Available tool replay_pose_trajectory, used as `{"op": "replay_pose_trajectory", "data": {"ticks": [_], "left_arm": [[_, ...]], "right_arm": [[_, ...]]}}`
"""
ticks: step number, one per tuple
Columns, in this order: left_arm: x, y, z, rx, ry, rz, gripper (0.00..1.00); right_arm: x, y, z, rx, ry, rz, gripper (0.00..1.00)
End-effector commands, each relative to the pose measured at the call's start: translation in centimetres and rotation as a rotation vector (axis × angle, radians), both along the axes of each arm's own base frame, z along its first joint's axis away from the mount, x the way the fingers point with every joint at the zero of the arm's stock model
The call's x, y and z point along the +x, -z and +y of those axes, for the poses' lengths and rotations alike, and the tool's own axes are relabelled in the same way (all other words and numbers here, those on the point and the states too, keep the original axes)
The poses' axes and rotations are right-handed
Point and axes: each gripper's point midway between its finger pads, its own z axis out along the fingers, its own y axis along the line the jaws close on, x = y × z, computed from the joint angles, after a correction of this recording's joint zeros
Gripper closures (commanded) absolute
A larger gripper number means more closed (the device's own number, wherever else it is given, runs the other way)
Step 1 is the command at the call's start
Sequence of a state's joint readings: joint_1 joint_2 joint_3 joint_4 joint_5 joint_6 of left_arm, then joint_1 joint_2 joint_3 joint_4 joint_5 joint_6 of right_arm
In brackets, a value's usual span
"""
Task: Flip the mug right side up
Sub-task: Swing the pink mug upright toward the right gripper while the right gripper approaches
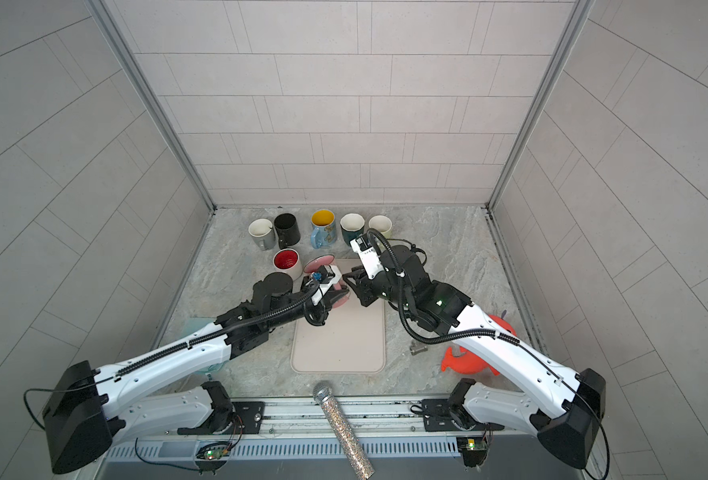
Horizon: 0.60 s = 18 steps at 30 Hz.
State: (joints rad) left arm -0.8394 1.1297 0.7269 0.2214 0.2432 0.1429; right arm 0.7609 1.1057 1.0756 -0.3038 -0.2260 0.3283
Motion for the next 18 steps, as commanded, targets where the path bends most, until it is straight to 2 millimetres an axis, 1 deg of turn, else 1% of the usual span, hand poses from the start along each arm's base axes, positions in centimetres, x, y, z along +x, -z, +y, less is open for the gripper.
{"op": "replay_pose_trajectory", "data": {"ticks": [1,9,18], "left_arm": [[0.5,-5.2,-0.6,-0.111,0.005,-0.183,1.0],[-0.3,-6.6,-1.0,-0.166,0.051,-0.187,1.0],[-1.0,-7.4,-1.7,-0.187,0.106,-0.164,1.0]], "right_arm": [[-0.6,-1.4,1.2,0.098,-0.056,0.009,0.66],[-1.8,-1.6,2.0,0.133,-0.124,0.034,0.59],[-1.3,-0.8,3.1,0.166,-0.138,0.068,0.56]]}}
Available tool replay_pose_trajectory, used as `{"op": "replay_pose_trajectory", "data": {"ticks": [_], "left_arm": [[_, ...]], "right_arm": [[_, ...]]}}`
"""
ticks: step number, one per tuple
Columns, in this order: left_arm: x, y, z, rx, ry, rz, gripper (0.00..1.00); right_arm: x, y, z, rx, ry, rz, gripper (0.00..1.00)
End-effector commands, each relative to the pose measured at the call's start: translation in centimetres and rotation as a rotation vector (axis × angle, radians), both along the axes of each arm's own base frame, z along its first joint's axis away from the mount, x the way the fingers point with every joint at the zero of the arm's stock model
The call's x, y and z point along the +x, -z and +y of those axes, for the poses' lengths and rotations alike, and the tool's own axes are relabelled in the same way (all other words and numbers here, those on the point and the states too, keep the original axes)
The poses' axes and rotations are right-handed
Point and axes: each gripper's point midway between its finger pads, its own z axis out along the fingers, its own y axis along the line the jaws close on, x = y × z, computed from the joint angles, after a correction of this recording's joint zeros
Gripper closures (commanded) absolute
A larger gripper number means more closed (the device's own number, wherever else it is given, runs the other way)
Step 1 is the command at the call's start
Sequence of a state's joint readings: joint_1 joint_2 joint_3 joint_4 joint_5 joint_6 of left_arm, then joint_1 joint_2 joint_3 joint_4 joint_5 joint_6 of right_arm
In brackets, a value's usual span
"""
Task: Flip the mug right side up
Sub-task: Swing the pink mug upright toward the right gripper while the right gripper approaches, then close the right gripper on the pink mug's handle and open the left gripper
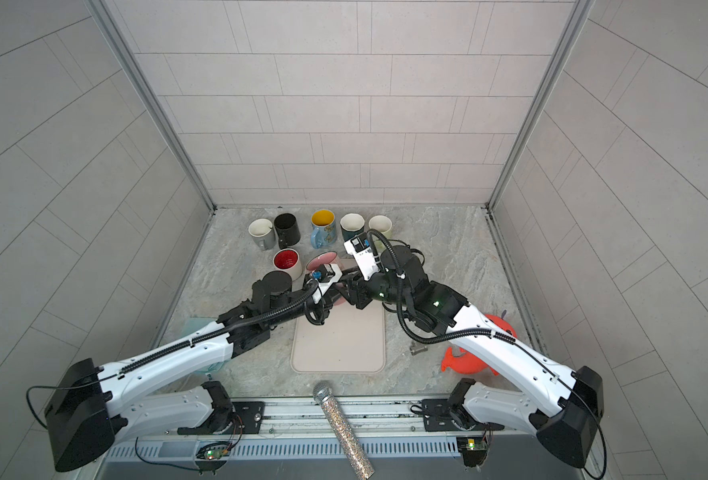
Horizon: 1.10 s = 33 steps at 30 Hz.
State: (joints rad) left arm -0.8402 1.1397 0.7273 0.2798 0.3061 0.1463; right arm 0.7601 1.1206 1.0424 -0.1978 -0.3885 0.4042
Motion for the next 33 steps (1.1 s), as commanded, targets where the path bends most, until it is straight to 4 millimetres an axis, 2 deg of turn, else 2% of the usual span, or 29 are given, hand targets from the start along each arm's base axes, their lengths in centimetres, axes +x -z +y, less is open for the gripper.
{"op": "replay_pose_trajectory", "data": {"ticks": [1,10,18,25,33], "left_arm": [[-0.4,-6.3,-0.9,-0.146,0.045,-0.135,1.0],[-0.9,-7.3,-0.8,-0.166,0.062,-0.148,1.0],[-1.8,-9.1,-0.4,-0.199,0.087,-0.175,1.0],[-2.6,-10.5,0.1,-0.226,0.104,-0.204,1.0],[-3.4,-11.5,0.0,-0.253,0.141,-0.219,1.0]], "right_arm": [[0.1,-0.2,0.8,0.044,-0.016,0.015,0.56],[1.5,2.2,0.3,-0.03,0.058,0.041,0.56],[2.9,5.9,-0.1,-0.119,0.132,0.109,0.59],[3.7,8.2,-0.8,-0.175,0.191,0.145,0.6],[4.1,9.3,-0.1,-0.178,0.195,0.188,0.61]]}}
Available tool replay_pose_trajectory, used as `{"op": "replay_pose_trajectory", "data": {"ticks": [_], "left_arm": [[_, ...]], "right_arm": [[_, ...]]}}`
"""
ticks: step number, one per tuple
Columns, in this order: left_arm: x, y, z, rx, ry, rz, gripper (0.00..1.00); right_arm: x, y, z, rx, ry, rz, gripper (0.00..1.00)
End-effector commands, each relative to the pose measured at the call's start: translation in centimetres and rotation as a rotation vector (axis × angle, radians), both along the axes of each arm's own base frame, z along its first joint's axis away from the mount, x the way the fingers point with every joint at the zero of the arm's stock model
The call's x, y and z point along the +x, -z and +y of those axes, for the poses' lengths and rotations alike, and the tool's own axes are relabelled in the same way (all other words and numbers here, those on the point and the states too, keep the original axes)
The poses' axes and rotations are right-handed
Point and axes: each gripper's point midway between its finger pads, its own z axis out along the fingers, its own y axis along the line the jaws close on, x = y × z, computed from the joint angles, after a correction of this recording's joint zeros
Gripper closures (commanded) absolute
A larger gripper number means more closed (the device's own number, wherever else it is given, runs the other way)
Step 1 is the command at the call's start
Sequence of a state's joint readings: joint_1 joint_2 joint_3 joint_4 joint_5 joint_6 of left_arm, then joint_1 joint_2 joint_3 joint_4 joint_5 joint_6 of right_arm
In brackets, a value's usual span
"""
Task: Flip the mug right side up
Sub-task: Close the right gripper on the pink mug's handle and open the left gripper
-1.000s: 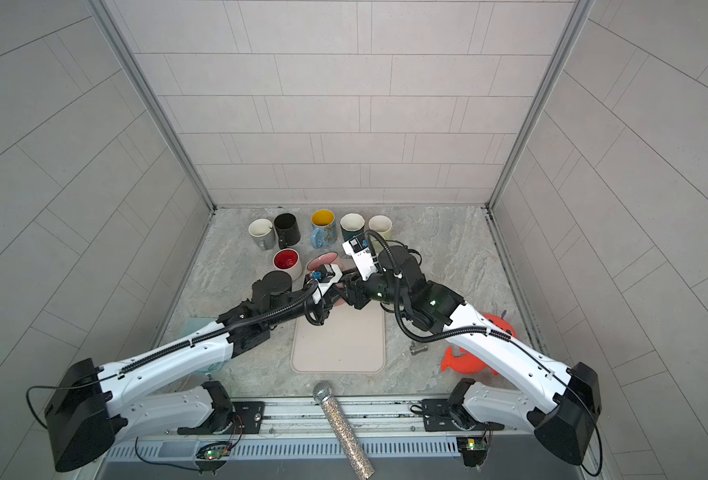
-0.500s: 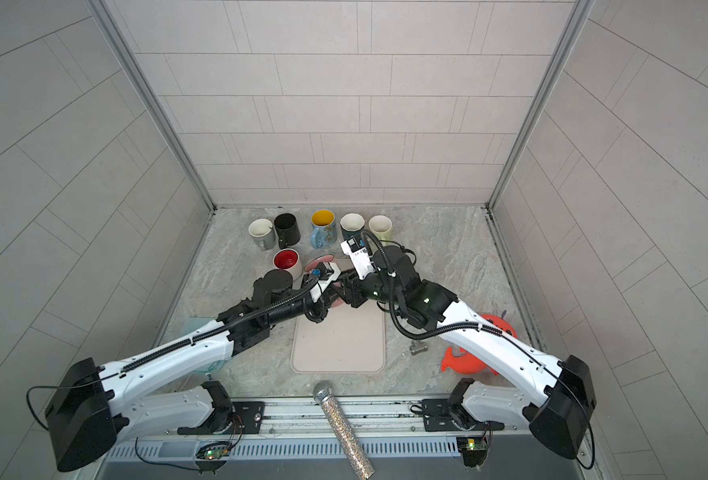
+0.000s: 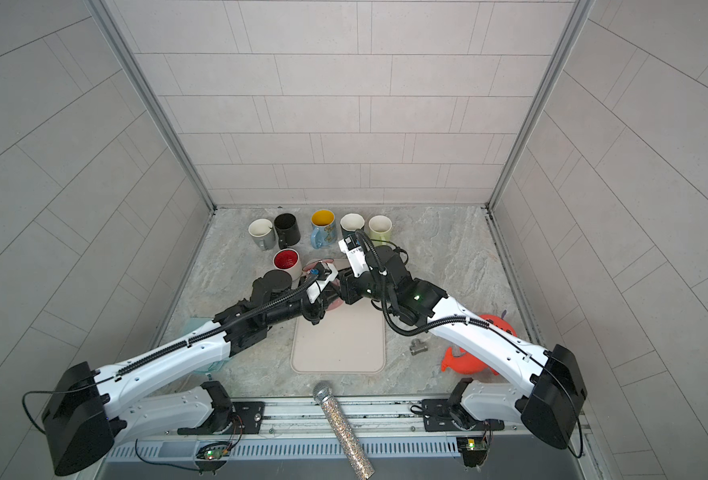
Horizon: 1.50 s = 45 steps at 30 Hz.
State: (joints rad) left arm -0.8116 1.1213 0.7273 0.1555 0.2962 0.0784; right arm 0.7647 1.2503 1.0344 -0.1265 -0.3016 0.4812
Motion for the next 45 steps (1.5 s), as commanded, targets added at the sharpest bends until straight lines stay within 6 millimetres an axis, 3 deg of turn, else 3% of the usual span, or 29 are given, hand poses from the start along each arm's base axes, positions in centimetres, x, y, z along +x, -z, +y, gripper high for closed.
{"op": "replay_pose_trajectory", "data": {"ticks": [1,14,22,25,29,35,45], "left_arm": [[-3.7,-13.8,-1.5,-0.306,0.187,-0.353,1.0],[-2.4,-14.7,-0.3,-0.297,0.082,-0.443,1.0],[-1.8,-15.4,0.8,-0.298,0.008,-0.498,1.0],[-1.8,-15.5,0.9,-0.301,0.006,-0.503,1.0],[-1.9,-15.7,1.1,-0.302,-0.001,-0.508,1.0],[-1.4,-16.0,1.4,-0.298,-0.034,-0.493,1.0],[-1.1,-15.0,1.5,-0.28,-0.048,-0.455,0.73]], "right_arm": [[0.9,5.6,-1.3,-0.143,0.083,0.115,0.61],[0.4,9.4,-3.7,-0.321,0.171,0.273,0.66],[0.1,10.2,-4.5,-0.374,0.189,0.298,0.69],[0.2,10.7,-4.2,-0.378,0.185,0.316,0.76],[0.2,11.3,-4.0,-0.39,0.184,0.339,1.0],[0.3,11.5,-4.2,-0.423,0.186,0.351,1.0],[0.8,9.4,-2.8,-0.315,0.156,0.281,1.0]]}}
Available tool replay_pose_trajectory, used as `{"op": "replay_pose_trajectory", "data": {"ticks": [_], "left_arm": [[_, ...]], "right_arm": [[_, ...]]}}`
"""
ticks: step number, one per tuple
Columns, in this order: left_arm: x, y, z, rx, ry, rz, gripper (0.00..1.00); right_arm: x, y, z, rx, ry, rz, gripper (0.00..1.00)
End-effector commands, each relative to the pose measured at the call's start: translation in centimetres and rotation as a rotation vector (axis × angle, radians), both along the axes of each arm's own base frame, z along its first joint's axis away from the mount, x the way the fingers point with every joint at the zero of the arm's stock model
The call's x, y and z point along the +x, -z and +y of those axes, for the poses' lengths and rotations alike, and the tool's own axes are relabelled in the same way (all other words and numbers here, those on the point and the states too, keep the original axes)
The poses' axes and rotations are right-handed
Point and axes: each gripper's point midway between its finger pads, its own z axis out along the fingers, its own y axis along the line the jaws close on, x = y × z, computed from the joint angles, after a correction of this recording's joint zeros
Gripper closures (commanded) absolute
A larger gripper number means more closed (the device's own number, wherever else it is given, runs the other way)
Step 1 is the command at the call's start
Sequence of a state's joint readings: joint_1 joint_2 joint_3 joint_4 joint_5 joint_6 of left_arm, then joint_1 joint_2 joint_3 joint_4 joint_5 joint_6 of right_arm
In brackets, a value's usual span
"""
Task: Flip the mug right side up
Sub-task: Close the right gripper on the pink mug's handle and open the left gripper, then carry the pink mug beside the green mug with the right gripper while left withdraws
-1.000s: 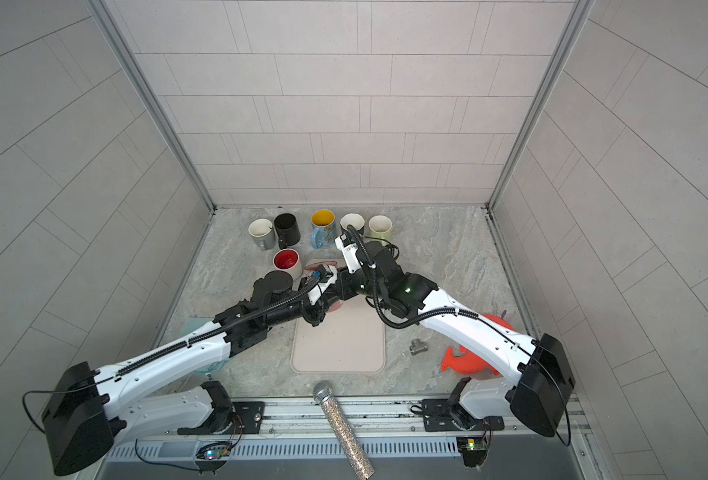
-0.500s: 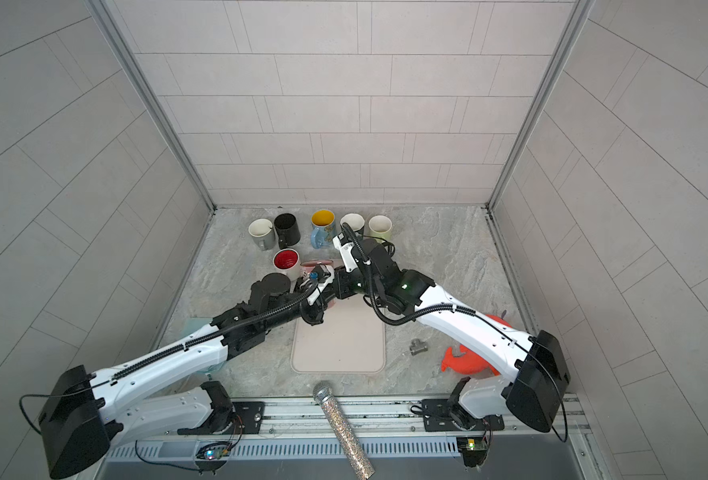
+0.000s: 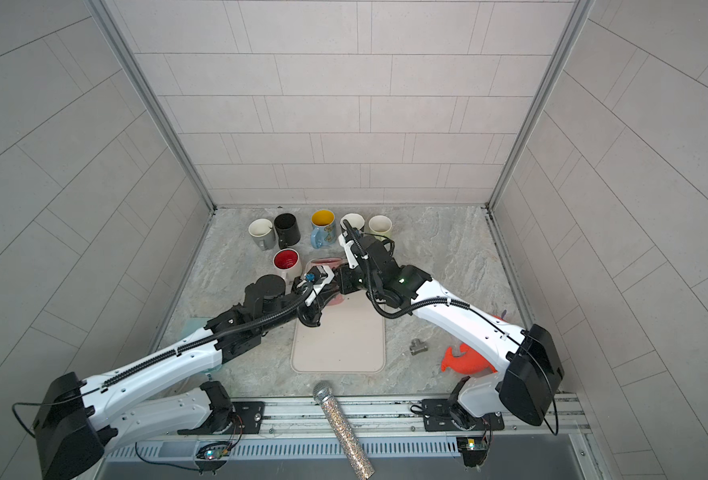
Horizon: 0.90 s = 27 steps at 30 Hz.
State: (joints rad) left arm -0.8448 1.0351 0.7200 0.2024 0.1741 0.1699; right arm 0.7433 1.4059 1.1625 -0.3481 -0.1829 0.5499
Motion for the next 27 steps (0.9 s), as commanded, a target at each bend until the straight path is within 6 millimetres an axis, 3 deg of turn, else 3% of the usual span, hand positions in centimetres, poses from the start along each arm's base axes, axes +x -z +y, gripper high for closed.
{"op": "replay_pose_trajectory", "data": {"ticks": [1,18,23,27], "left_arm": [[-1.3,-11.2,0.4,-0.246,0.033,-0.275,0.71],[-1.2,-10.7,2.1,-0.232,-0.034,-0.271,0.69],[-0.1,-10.2,3.5,-0.216,-0.135,-0.251,0.67],[1.4,-9.9,5.4,-0.223,-0.276,-0.203,0.61]], "right_arm": [[-1.9,4.1,-1.3,-0.116,-0.006,0.097,1.0],[-0.9,0.1,-2.8,-0.032,0.044,-0.065,1.0],[0.4,-2.0,-5.5,-0.021,0.112,-0.13,1.0],[2.0,-3.5,-9.1,-0.036,0.203,-0.191,1.0]]}}
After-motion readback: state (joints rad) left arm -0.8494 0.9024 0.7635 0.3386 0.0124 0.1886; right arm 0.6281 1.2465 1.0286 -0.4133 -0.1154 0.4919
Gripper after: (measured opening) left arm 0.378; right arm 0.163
